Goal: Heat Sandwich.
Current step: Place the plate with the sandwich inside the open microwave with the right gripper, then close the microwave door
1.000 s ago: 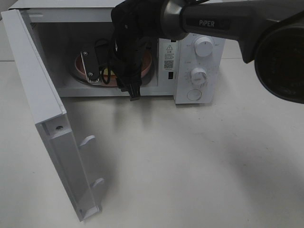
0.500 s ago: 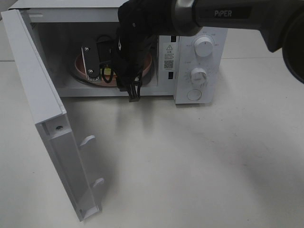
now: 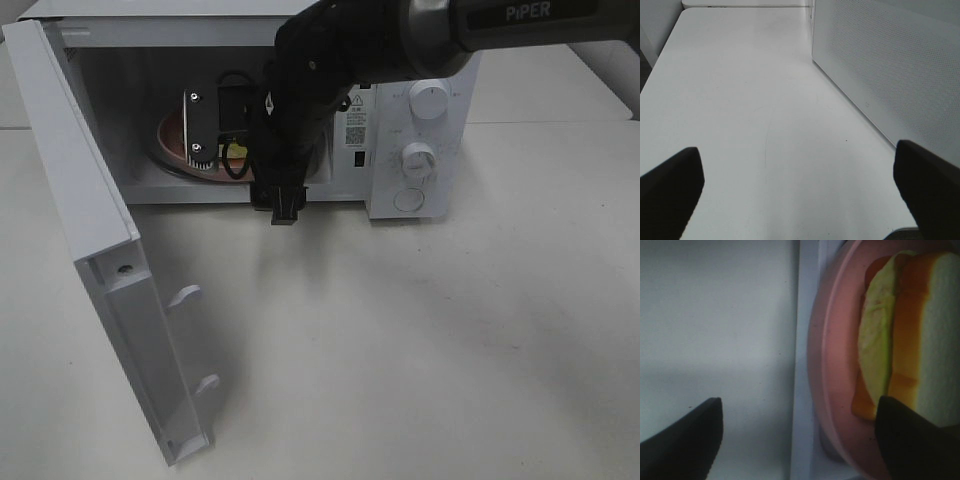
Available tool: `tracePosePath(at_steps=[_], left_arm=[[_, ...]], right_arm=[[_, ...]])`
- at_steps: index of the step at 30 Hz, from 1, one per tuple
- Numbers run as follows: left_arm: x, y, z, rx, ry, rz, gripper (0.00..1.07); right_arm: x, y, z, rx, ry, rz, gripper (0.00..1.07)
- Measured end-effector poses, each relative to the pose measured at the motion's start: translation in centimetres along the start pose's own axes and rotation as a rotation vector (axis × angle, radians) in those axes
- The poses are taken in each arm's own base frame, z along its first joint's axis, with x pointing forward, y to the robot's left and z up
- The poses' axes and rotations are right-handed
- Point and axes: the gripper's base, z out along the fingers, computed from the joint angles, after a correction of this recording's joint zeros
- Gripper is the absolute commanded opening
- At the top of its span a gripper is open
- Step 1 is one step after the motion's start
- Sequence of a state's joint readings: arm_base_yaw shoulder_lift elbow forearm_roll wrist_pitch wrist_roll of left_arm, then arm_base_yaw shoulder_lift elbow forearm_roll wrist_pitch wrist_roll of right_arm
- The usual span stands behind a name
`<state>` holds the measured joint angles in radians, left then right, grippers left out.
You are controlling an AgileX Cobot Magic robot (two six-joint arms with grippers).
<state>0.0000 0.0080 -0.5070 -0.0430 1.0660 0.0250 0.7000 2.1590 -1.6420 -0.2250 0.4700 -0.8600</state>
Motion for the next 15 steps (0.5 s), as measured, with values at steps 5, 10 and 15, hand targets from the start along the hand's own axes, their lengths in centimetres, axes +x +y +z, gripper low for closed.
tracePosePath(at_steps=[5,10,15], left_arm=[[0.0,0.0,0.0,0.000,0.000,0.000,0.98],[0.0,0.0,0.0,0.000,0.000,0.000,0.98],[0.0,0.0,0.0,0.000,0.000,0.000,0.98]], right_arm=[[0.6,0.9,-0.9,0.001,-0.008,-0.003,0.79],[1.0,1.5,-2.4,0.016,-0.025,0.022,0.76],[1.5,2.0,-3.7,0.021,-0.033,0.054,0.76]])
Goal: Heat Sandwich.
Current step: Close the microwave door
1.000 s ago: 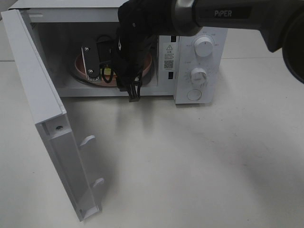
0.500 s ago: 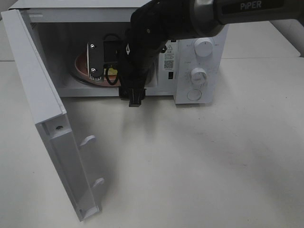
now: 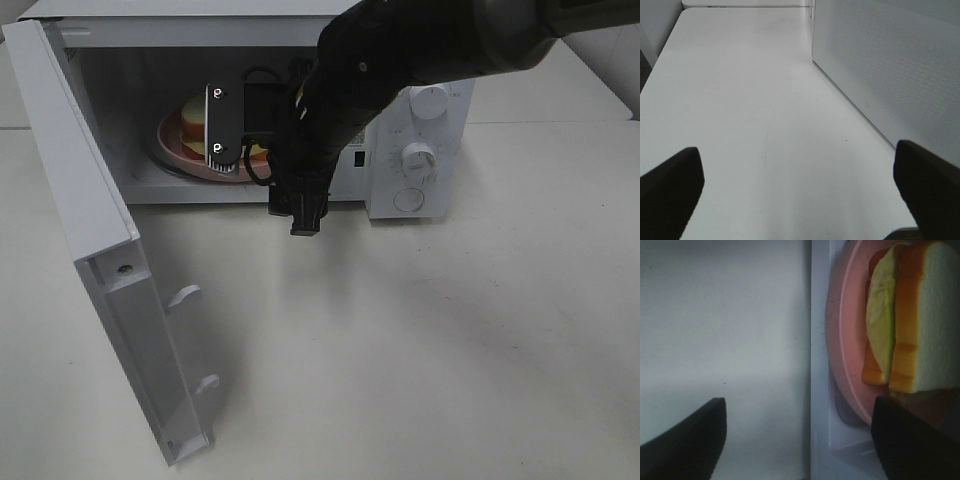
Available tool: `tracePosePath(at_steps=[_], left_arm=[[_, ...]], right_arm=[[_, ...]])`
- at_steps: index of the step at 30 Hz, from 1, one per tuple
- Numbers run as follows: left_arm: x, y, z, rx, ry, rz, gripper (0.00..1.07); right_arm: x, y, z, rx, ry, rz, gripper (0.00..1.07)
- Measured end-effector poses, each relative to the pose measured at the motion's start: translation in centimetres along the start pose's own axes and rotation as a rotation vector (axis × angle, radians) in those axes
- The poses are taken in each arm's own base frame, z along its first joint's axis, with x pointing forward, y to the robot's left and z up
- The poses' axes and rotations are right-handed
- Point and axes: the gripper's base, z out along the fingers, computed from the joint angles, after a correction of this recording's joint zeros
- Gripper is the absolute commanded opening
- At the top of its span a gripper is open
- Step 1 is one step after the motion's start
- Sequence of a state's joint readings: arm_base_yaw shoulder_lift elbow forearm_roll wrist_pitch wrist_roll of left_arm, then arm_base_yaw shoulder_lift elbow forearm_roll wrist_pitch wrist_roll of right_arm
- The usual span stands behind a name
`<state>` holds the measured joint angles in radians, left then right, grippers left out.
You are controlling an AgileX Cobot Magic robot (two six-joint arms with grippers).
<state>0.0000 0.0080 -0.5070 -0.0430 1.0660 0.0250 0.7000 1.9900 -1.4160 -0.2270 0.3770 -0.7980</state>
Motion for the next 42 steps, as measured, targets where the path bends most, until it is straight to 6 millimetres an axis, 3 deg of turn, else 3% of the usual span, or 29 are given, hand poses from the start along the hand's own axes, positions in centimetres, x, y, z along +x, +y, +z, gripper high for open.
tracePosePath(at_steps=[9,16,23,42], left_arm=[[0.0,0.0,0.0,0.000,0.000,0.000,0.98],[0.0,0.0,0.0,0.000,0.000,0.000,0.98],[0.0,0.0,0.0,0.000,0.000,0.000,0.98],[0.0,0.0,0.0,0.000,0.000,0.000,0.98]], right_arm=[[1.2,1.4,-3.0,-0.002,-0.002,0.113,0.77],[2.5,2.8,-6.2,0.005,-0.011,0.329,0.77],[3.6,4.1,-8.6,0.009,-0.016,0.423,0.77],[8.6,9.7,-17.1,0.020,0.013,0.809,0.81]])
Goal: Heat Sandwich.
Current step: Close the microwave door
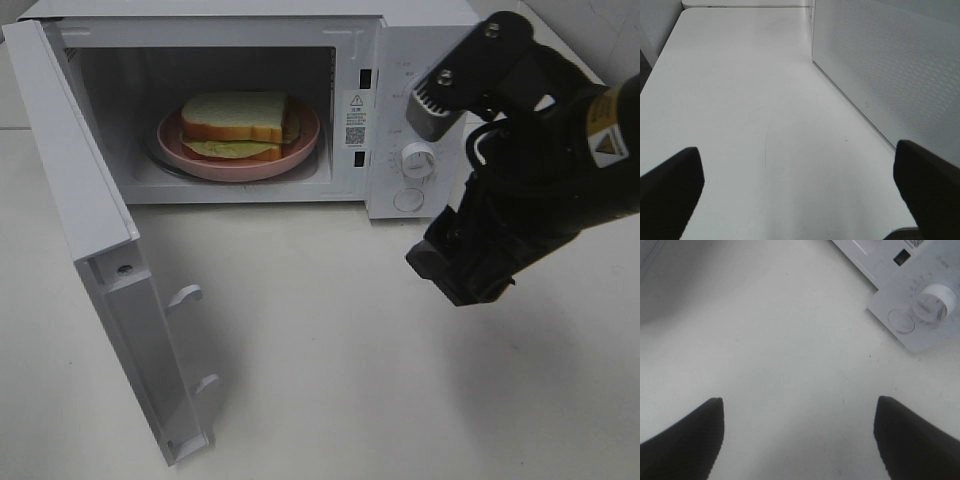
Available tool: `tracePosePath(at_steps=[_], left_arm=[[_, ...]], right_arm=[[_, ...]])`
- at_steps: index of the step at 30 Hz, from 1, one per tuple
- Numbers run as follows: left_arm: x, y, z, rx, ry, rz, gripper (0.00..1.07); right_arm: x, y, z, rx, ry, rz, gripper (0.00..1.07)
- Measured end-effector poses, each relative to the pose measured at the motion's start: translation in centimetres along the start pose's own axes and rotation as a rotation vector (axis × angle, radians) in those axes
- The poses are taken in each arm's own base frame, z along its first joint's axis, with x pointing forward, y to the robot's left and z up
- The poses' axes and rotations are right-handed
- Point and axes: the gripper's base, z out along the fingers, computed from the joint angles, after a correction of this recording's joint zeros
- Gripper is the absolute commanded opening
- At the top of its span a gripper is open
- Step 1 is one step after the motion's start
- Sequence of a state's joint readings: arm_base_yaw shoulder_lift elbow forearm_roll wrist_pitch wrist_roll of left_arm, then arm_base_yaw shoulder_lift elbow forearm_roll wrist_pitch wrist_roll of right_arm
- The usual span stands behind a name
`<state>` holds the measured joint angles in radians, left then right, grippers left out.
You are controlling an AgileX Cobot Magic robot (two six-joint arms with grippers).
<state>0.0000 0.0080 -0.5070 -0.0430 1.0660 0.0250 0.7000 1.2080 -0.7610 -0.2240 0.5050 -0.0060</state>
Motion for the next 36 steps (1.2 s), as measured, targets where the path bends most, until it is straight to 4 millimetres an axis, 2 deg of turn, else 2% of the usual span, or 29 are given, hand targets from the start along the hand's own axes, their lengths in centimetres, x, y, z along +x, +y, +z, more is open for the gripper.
tracePosePath(at_steps=[9,13,16,17,19,26,34,36], left_arm=[[0.0,0.0,0.0,0.000,0.000,0.000,0.98],[0.0,0.0,0.0,0.000,0.000,0.000,0.98],[0.0,0.0,0.0,0.000,0.000,0.000,0.98],[0.0,0.0,0.0,0.000,0.000,0.000,0.98],[0.0,0.0,0.0,0.000,0.000,0.000,0.98],[0.0,0.0,0.0,0.000,0.000,0.000,0.98],[0.0,0.0,0.0,0.000,0.000,0.000,0.98],[0.0,0.0,0.0,0.000,0.000,0.000,0.98]], right_arm=[[1.9,-0.1,-3.2,0.005,0.013,0.122,0.79],[3.3,-0.1,-5.7,0.000,0.034,0.159,0.77],[3.9,-0.1,-6.7,-0.003,0.037,0.171,0.76],[4.5,-0.1,-7.7,-0.002,0.034,0.179,0.77],[4.8,-0.2,-8.1,0.000,0.035,0.181,0.76],[7.3,-0.2,-11.5,0.010,0.020,0.204,0.76],[9.3,-0.1,-13.2,0.016,0.026,0.222,0.76],[10.3,0.1,-13.5,0.017,0.018,0.227,0.76]])
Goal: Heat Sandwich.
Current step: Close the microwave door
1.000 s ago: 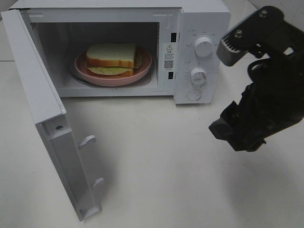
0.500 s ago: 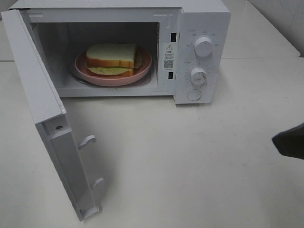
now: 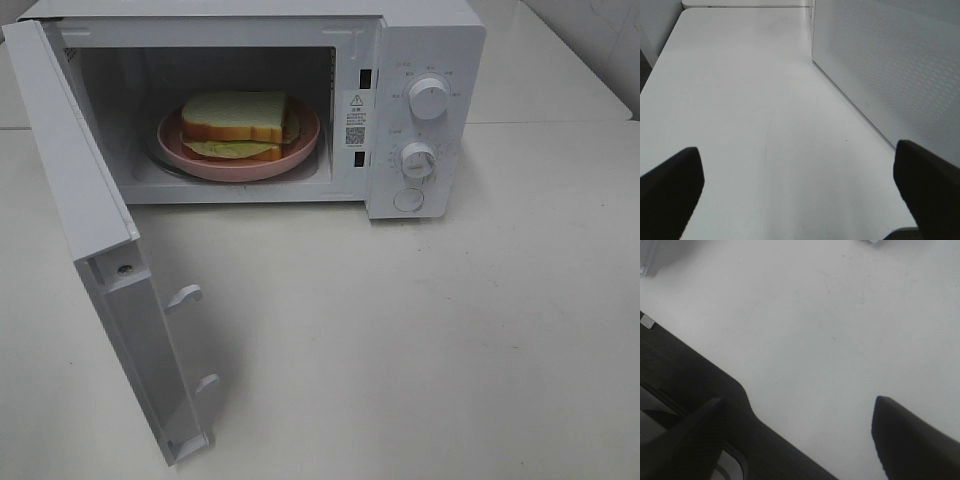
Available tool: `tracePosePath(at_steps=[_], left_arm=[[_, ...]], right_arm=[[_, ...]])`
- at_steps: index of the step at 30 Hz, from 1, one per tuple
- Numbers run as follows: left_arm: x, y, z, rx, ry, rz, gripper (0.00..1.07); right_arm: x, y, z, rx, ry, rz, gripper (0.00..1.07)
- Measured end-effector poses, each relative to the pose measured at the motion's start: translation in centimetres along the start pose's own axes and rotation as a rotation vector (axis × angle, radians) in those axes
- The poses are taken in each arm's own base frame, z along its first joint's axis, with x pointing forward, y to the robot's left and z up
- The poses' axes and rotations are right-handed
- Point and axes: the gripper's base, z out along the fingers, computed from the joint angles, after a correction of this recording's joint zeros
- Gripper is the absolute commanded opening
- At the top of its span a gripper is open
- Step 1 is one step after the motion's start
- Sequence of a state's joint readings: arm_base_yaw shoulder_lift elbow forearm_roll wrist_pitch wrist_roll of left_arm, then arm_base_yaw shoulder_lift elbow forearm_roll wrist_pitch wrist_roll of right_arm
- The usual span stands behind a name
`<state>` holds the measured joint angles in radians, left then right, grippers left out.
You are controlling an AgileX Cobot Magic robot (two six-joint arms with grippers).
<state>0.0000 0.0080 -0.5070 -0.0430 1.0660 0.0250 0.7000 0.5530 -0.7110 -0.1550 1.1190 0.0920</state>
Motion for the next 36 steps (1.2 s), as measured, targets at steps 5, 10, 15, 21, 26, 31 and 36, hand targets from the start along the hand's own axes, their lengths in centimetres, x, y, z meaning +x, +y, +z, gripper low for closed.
tracePosePath(at_steps=[5,10,15,21,26,31,36], left_arm=[[0.0,0.0,0.0,0.000,0.000,0.000,0.98],[0.0,0.0,0.0,0.000,0.000,0.000,0.98],[0.0,0.0,0.0,0.000,0.000,0.000,0.98],[0.0,0.0,0.0,0.000,0.000,0.000,0.98],[0.0,0.0,0.0,0.000,0.000,0.000,0.98],[0.0,0.0,0.0,0.000,0.000,0.000,0.98],[0.0,0.0,0.0,0.000,0.000,0.000,0.98]], right_arm=[[2.0,-0.1,0.0,0.000,-0.039,0.017,0.76],[3.4,-0.3,0.6,0.037,-0.052,0.088,0.76],[4.6,-0.7,1.0,0.111,-0.087,0.186,0.76],[5.9,-1.0,0.9,0.214,-0.164,0.304,0.76],[6.8,-0.7,0.1,0.280,-0.231,0.368,0.76],[7.7,0.2,-0.7,0.313,-0.318,0.384,0.76],[8.4,0.7,-1.3,0.353,-0.380,0.402,0.76]])
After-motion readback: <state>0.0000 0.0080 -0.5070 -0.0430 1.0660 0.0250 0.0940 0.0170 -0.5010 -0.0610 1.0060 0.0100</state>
